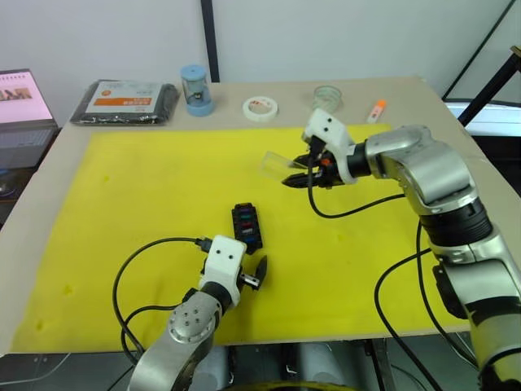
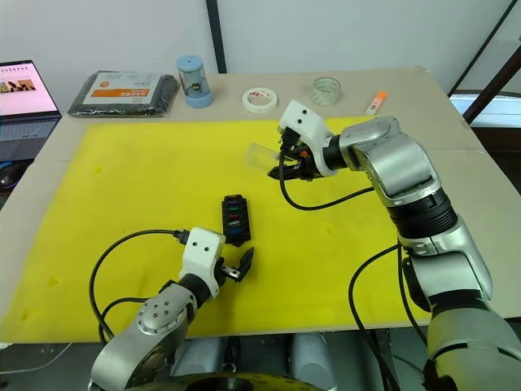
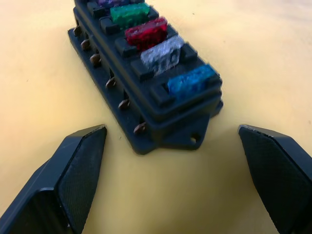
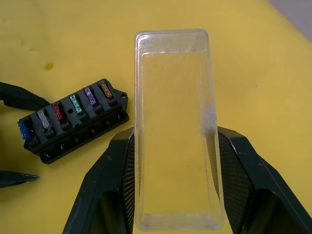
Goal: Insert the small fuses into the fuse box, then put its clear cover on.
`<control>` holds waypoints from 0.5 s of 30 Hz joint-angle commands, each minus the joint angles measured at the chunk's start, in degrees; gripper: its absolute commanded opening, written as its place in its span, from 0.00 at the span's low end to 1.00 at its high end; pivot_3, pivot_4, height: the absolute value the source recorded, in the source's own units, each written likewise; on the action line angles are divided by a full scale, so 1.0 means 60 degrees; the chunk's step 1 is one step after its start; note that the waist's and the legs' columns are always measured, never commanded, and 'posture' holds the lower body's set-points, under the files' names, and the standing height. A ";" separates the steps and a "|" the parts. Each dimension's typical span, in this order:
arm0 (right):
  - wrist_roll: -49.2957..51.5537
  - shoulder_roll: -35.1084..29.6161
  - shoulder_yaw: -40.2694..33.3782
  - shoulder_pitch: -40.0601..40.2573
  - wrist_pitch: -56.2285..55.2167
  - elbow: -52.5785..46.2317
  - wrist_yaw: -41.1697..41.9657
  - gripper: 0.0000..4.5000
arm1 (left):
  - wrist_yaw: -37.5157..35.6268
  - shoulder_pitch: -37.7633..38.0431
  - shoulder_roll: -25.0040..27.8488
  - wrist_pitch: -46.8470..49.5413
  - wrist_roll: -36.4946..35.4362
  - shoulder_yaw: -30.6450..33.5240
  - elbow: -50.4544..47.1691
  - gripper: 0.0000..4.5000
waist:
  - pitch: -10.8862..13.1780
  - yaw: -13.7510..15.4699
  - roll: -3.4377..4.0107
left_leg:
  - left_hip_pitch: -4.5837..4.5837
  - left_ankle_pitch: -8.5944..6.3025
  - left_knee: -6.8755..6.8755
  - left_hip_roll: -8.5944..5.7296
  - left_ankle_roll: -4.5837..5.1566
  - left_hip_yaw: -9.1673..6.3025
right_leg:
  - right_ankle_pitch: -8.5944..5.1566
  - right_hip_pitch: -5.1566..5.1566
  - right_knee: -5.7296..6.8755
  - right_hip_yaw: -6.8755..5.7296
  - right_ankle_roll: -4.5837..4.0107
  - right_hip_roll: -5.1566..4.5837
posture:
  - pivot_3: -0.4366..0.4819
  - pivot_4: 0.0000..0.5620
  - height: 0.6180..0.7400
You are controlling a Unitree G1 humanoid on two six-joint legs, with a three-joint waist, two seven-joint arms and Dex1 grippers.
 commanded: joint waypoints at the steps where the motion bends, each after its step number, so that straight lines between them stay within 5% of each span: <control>1: 0.0070 -0.0028 -0.0101 -0.0344 -0.0100 -0.0224 0.0050 0.42 | 0.0191 -0.0173 -0.0330 -0.0150 0.0165 -0.0398 0.0583 1.00 | 0.0000 0.0067 0.0000 | 0.0000 0.0000 0.0000 -0.0001 0.0000 0.0000 | 0.0000 0.0001 -0.0001 0.0000 0.0000 -0.0001 | 0.48 0.27 1.00; 15: 0.0122 -0.0055 -0.0059 -0.0456 -0.0142 -0.0202 0.0143 0.42 | 0.1070 -0.0213 -0.0891 -0.0842 0.0829 0.0274 0.1032 1.00 | -0.0002 0.0038 0.0001 | 0.0006 -0.0002 0.0004 -0.0001 0.0006 -0.0002 | 0.0002 0.0008 0.0002 -0.0014 0.0003 -0.0010 | 0.48 0.27 1.00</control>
